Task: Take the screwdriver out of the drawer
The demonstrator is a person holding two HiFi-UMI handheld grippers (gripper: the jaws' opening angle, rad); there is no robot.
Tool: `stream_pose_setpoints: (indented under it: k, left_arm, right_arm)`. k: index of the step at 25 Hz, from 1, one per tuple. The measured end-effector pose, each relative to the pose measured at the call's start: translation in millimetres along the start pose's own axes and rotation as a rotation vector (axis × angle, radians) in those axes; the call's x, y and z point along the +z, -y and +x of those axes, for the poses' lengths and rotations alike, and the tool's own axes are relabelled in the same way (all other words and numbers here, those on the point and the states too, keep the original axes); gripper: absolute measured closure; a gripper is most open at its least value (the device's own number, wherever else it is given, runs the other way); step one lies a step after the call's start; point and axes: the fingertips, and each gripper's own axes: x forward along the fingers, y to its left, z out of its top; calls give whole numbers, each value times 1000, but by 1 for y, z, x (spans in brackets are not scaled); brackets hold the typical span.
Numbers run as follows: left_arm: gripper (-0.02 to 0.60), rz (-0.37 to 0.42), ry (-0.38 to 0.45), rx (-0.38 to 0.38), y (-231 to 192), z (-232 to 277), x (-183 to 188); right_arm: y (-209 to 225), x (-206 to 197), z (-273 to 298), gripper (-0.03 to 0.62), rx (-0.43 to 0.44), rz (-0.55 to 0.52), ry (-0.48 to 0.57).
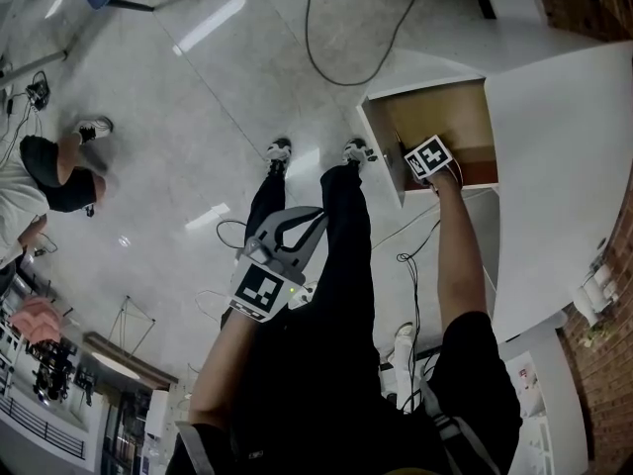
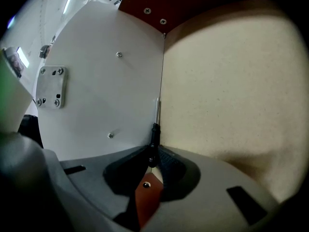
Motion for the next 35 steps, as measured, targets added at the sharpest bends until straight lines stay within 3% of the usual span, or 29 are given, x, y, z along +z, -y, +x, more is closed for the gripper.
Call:
stream_pose_setpoints:
  k: [8, 14, 27, 35]
  left_arm:
    - [563, 7, 3, 7, 9, -2, 5]
    - [563, 55, 28, -4, 21, -7, 20]
    - [563, 101, 28, -24, 45, -41, 36]
    - [563, 134, 60, -45, 56, -71, 67]
  right_arm:
    - [-4, 1, -6, 487, -69, 3, 44]
    - [-18, -7, -20, 488, -123, -16, 65]
    - [-56, -16, -92, 488, -199, -3, 189]
    - [-93, -34, -127, 488, -239, 30, 220]
